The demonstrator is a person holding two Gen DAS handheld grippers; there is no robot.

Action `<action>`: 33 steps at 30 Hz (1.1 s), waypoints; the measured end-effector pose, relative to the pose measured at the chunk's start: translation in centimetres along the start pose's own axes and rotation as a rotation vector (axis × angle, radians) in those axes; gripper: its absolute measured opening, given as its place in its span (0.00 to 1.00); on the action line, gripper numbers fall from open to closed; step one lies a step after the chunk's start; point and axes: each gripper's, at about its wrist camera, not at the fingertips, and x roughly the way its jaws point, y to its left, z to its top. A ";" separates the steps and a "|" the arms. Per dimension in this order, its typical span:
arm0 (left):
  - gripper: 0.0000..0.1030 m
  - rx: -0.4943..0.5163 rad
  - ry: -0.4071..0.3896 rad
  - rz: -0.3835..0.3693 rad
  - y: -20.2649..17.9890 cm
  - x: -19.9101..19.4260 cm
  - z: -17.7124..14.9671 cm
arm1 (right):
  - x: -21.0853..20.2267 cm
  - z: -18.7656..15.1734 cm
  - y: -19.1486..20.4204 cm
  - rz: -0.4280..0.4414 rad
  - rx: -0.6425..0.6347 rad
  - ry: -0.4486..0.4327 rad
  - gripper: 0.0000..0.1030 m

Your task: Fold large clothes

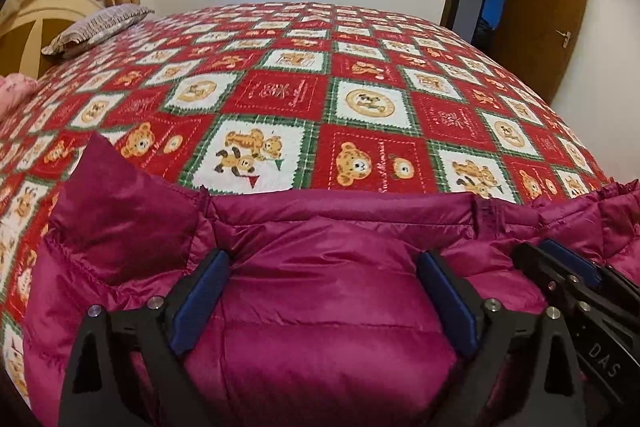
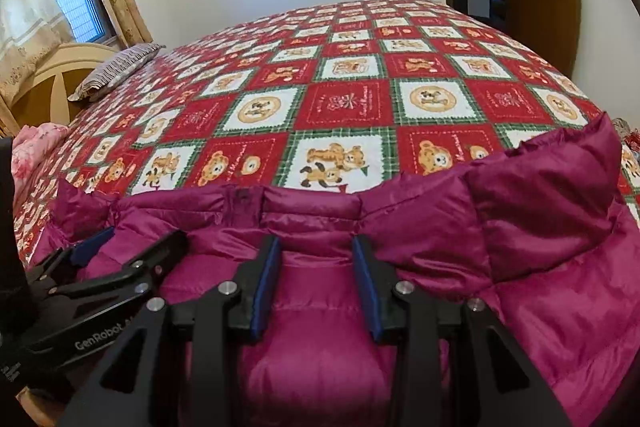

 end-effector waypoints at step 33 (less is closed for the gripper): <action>0.98 -0.198 0.060 0.166 10.7 -0.5 -0.7 | -1.2 -0.1 -12.0 -0.169 0.186 -0.041 0.39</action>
